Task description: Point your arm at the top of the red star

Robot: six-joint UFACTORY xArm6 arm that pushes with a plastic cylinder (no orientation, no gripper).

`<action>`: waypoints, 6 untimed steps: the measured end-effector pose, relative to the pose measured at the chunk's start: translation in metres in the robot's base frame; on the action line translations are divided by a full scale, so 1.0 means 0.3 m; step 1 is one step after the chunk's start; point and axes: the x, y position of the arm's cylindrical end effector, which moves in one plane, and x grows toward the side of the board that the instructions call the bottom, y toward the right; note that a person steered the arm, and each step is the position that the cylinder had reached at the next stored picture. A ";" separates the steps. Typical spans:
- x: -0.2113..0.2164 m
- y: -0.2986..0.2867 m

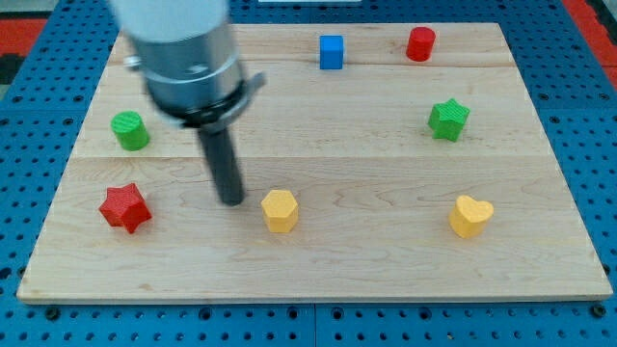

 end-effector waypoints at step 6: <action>-0.038 -0.263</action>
